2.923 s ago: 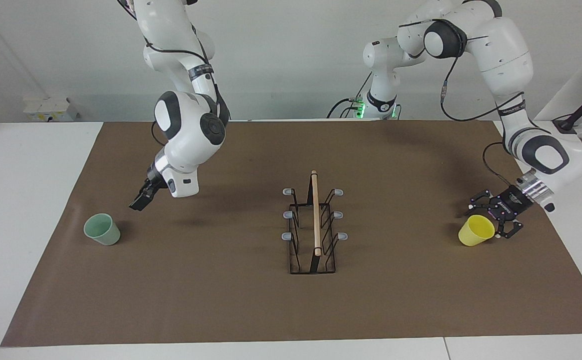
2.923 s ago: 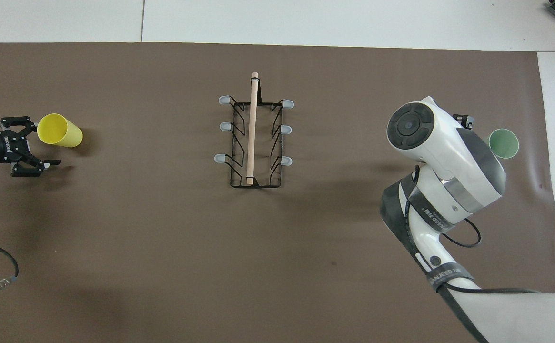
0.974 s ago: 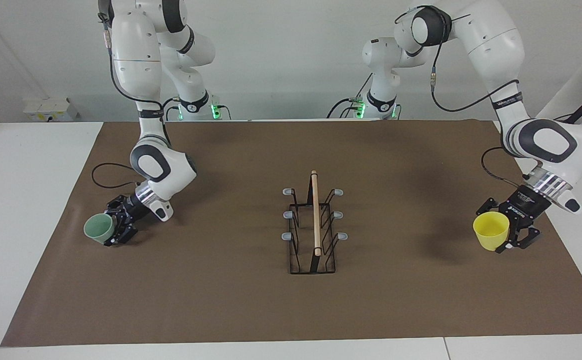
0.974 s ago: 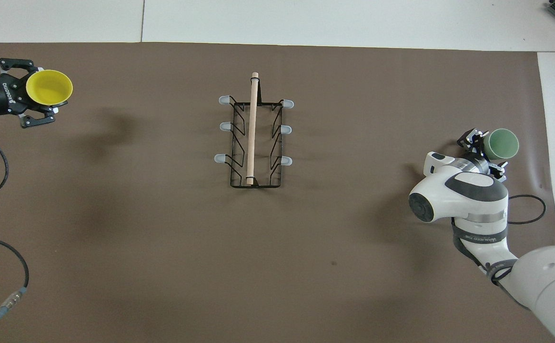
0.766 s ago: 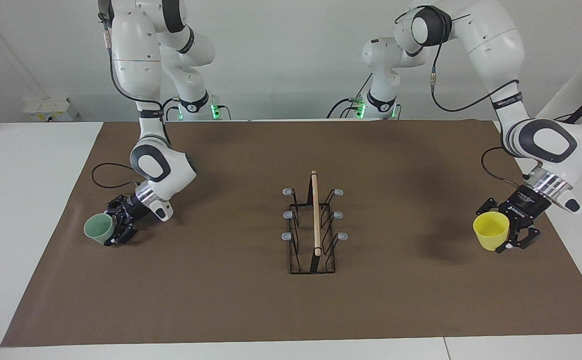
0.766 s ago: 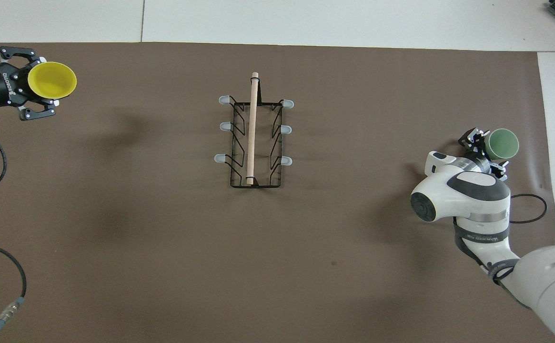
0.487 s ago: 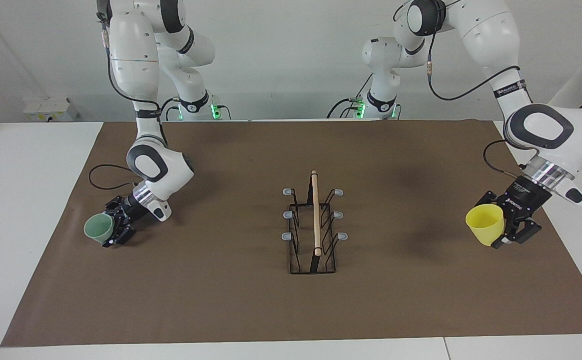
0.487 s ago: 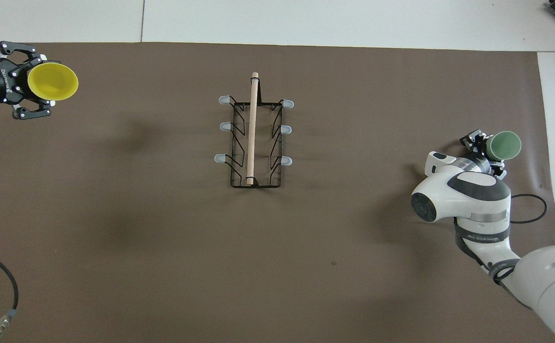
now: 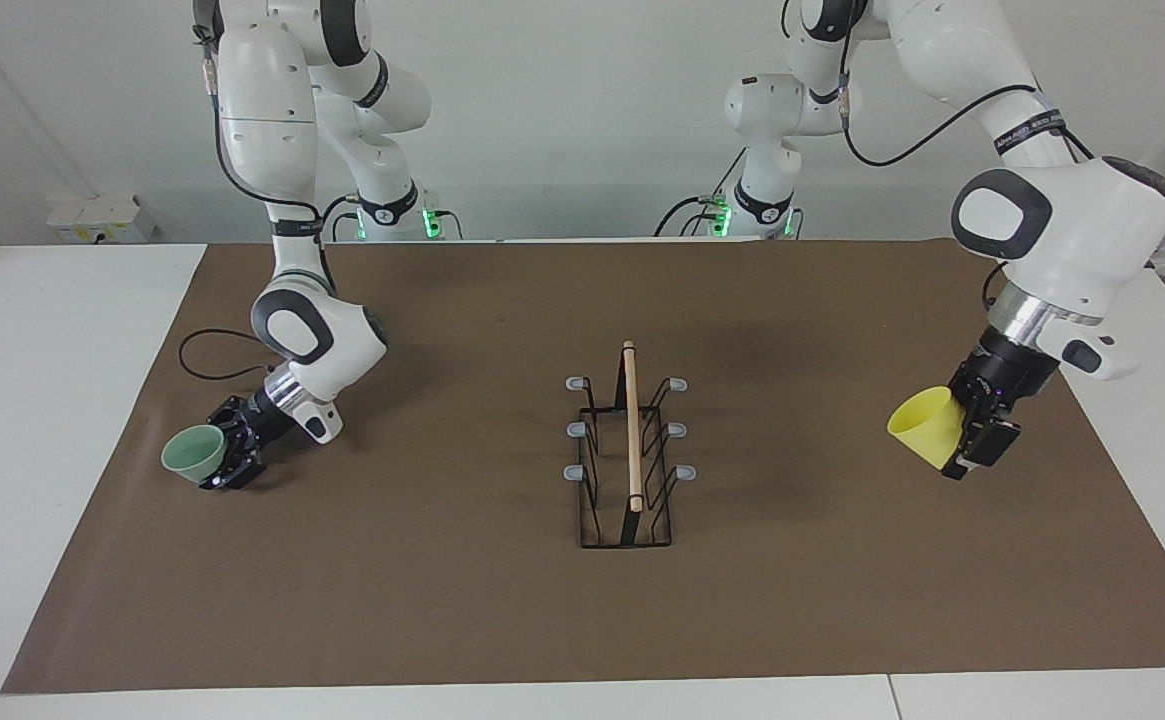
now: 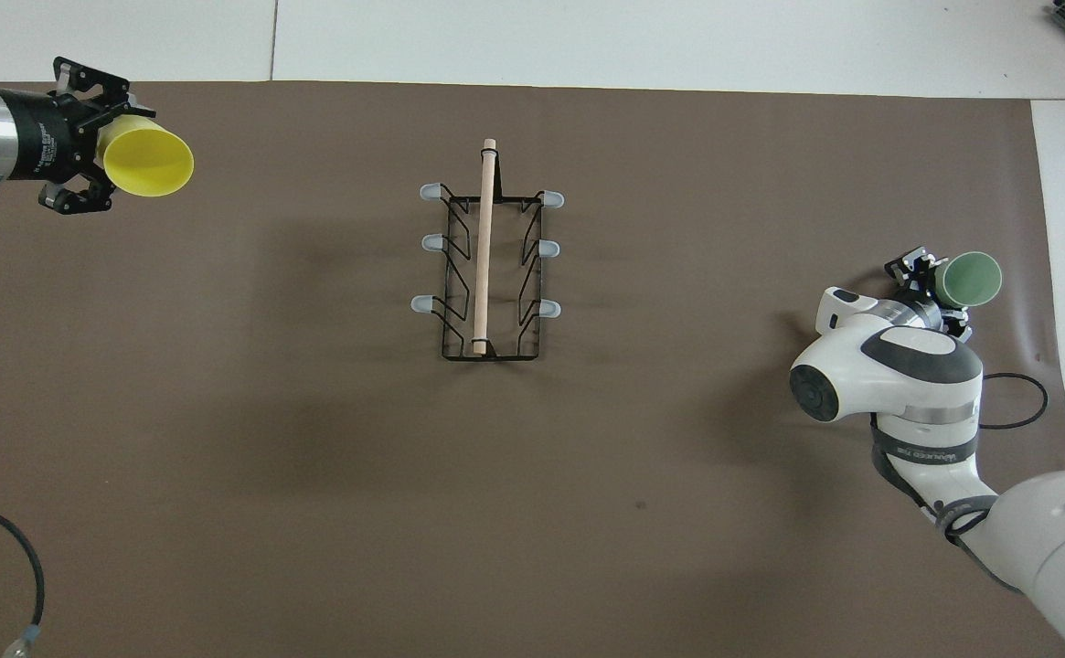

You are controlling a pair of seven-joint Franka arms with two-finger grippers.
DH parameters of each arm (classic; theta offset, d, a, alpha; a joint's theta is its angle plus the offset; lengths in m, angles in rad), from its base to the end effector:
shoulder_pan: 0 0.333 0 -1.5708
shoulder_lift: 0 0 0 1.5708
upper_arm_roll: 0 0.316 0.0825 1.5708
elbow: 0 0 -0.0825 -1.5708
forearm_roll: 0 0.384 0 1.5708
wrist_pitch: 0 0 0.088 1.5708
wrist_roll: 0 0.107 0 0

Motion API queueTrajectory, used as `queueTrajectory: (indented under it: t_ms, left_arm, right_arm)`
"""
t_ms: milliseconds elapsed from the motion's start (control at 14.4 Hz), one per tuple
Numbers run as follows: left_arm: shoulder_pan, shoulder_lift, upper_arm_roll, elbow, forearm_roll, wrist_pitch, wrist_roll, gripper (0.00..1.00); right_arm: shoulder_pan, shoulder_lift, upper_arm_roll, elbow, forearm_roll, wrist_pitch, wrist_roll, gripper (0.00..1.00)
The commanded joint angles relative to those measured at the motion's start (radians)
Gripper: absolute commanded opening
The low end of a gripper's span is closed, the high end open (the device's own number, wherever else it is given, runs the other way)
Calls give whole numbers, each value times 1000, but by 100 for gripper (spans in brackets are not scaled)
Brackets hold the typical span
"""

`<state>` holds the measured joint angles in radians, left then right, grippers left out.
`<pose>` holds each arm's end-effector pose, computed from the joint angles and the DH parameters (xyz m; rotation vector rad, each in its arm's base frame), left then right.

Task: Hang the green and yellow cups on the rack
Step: 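Carry the yellow cup to the rack while the right gripper lifts the green cup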

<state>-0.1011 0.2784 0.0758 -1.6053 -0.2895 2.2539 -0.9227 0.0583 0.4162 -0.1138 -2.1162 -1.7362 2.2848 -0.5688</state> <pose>0.6773 -0.0306 0.5079 2.3895 1.3551 0.3081 0.5703 -0.0546 0.2137 1.1309 1.7326 -0.6039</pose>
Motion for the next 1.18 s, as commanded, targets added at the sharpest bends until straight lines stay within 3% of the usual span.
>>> queueTrajectory:
  t_ms: [0,209,418,626,766,1114]
  left_arm:
    - [-3,-56,-62,-50,114,30,42,0]
    - [-5,-132,-134,-148,186,125,59,0]
    - [-5,-221,-191,-315,233,312,58,0]
    - [-5,-245,-235,-409,300,435,58,0]
    - [-6,-243,-266,-439,329,472,58,0]
    - [-9,-214,-352,-489,389,504,58,0]
  right_arm:
    - [-32,-48,9,18,127,106,-136,0]
    - [-37,-120,13,19,356,165,-304,0]
    - [-21,-157,66,83,700,25,-535,0]
    - [-21,-166,89,232,964,-189,-753,0]
    - [-38,-207,91,275,1143,-281,-796,0]
    - [-123,-284,89,274,1564,-307,-881,0]
